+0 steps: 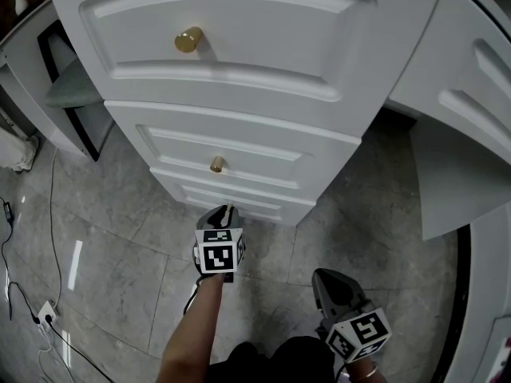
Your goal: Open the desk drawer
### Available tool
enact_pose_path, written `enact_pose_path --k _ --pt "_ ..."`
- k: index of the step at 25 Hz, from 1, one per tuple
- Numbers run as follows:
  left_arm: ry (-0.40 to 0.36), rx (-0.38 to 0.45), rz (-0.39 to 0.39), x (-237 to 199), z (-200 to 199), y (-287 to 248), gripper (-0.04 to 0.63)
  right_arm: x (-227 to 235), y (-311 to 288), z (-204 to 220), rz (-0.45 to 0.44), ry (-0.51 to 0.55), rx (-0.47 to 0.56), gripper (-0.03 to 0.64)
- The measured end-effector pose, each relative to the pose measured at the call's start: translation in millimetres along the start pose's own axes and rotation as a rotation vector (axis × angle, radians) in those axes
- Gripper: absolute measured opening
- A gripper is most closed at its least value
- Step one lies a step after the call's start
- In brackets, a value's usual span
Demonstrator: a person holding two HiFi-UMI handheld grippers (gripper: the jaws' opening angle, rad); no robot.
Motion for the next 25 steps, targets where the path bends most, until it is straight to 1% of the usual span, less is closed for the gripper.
enact_pose_path --k 7,11,17,25 --pt "-0.009 -0.013 -0.004 5.4 13.0 20.4 0.078 -4.3 9.1 4.3 -0.016 0.003 -0.004 0.005" --pt "-0.002 -0.021 -0.004 8.0 22.5 32.3 0.078 -7.3 14.8 7.0 -0.022 -0.001 -0.002 0.005" --pt "-0.017 -0.031 0.001 12.5 37.6 54.9 0.078 -13.1 25.0 4.6 -0.035 -0.005 0.015 0.005" --pt "-0.008 -0.044 -0.005 18.6 56.3 82.6 0.078 -12.8 39.7 2.9 -0.029 -0.007 0.033 0.005"
Point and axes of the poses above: the fingertips, and each gripper's own axes: y backward along the fingers, x to its right, z out of its underside, the point moved 2 cm from there along y, backward along the fingers, and after that the axes turned 13 degrees about -y, right-handed, at the moved point
